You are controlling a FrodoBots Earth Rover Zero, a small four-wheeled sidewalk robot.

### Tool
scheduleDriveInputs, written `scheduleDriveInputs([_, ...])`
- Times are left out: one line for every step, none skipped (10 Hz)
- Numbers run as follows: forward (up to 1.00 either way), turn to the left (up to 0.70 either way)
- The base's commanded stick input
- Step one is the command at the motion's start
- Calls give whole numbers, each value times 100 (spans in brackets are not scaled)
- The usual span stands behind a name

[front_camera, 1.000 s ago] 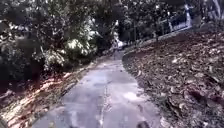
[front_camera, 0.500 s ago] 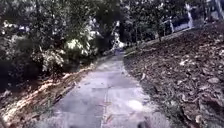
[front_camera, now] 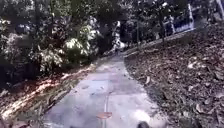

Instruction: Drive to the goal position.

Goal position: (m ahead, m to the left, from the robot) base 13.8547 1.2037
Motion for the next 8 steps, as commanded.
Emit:
scheduleDriveInputs([50, -50])
scheduleDriveInputs([50, -50])
scheduleDriveInputs([50, -31])
scheduleDriveInputs([50, 0])
scheduleDriveInputs([50, 0])
scheduleDriveInputs([50, 0])
scheduleDriveInputs([50, 0])
scheduleDriveInputs([50, 0])
